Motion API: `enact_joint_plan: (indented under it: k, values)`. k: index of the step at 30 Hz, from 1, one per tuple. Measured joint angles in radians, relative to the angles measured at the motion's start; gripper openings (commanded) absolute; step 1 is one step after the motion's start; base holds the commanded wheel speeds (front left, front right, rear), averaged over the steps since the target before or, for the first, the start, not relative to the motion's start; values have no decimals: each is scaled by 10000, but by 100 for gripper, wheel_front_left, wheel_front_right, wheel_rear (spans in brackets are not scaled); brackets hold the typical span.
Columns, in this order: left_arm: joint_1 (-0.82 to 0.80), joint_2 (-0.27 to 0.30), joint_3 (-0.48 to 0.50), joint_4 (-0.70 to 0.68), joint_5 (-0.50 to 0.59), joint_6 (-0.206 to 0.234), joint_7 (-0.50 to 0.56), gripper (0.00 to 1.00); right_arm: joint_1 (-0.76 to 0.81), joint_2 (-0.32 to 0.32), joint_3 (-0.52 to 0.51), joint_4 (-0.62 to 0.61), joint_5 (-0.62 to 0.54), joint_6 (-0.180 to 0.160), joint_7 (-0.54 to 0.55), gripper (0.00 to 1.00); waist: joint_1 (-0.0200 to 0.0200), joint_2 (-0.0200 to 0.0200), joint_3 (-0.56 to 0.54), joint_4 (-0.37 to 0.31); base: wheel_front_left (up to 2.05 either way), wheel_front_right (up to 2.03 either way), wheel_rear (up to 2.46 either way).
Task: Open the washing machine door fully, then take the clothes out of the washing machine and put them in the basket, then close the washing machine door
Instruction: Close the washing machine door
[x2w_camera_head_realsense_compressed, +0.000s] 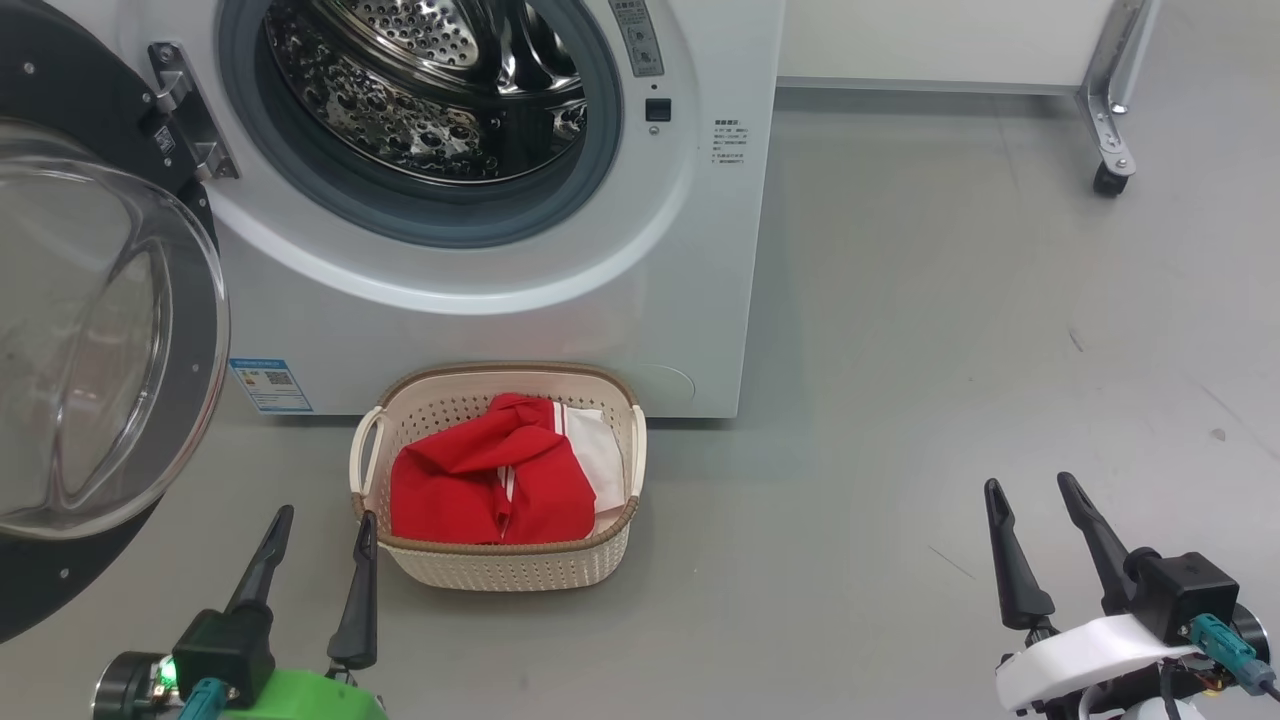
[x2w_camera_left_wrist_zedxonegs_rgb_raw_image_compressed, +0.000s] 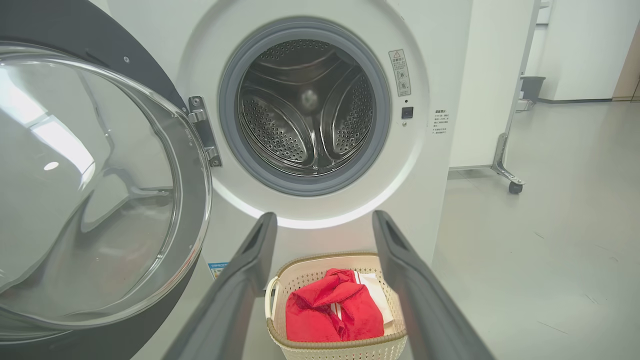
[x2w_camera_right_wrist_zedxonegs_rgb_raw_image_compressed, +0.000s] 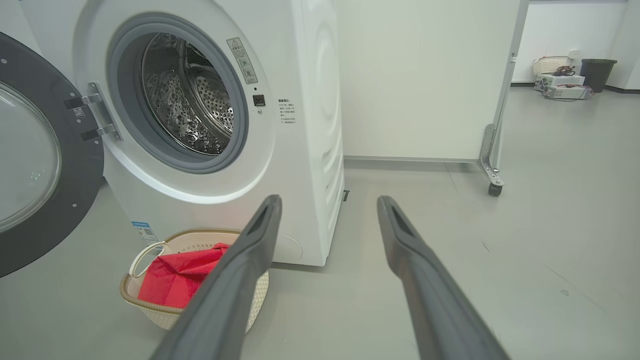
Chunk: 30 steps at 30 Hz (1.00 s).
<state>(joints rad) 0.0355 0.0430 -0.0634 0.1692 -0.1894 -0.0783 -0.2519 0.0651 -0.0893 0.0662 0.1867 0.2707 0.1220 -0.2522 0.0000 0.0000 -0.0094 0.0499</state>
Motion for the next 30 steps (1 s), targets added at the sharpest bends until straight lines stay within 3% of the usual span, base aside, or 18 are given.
enact_joint_plan:
  k: [13,30]
  values:
    - [-1,0,-94,0,-58,42,0,100,14,-42,100,-109,0,0,0,100,0,0,56,976,0,0,0]
    - [-1,2,-92,-10,-23,128,0,100,104,-31,430,-155,2,0,0,100,0,0,-2,3035,0,0,0]
